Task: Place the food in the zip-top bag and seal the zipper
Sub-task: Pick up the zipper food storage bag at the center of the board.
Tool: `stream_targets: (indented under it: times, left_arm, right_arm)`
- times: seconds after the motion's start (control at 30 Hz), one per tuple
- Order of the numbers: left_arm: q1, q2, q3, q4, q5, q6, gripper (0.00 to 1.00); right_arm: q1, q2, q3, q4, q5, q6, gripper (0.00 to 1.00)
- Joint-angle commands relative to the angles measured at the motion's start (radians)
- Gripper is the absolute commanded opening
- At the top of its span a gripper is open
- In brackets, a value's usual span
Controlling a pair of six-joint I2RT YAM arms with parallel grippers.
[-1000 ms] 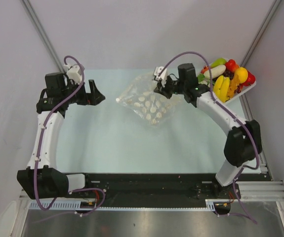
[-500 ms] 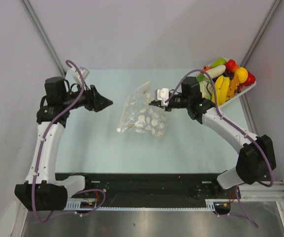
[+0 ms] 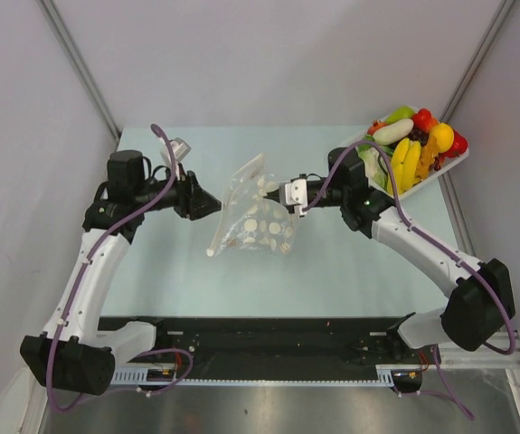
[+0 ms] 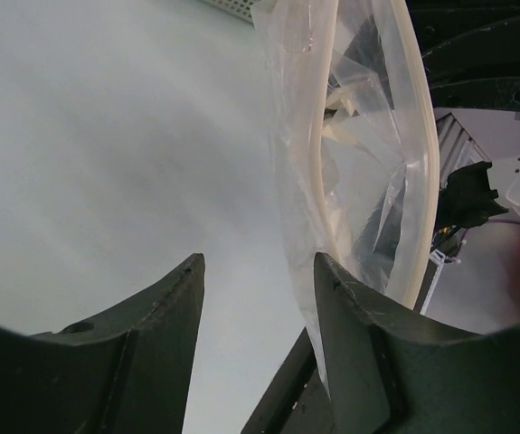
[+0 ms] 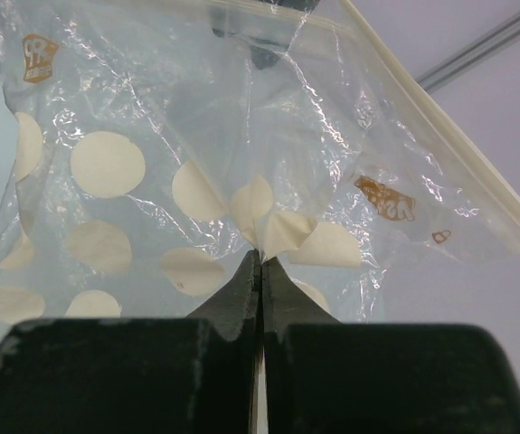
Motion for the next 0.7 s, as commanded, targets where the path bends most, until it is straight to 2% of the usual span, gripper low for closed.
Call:
stream_targets:
  times: [0.0, 0.17, 0.27, 0.67]
  left_arm:
    - [-0.01, -0.021, -0.015, 0.012, 0.034, 0.0, 0.59]
    - [0.027, -0.049, -0.004, -0.017, -0.02, -0.006, 0.62]
    - [0.065, -0.046, 0.022, -0.04, 0.0, -0.009, 0.64]
    - [0.018, -0.067, -0.001, -0.054, 0.037, 0.032, 0.64]
  right_arm:
    - [0.013, -0.011, -0.005, 0.048, 0.001, -0.032, 0.0]
    - [0.008, -0.012, -0.005, 0.017, -0.006, -0.054, 0.0]
    - [0.008, -0.012, -0.006, -0.008, -0.005, -0.052, 0.0]
    - [0.025, 0.023, -0.005, 0.009, 0.006, -0.049, 0.0]
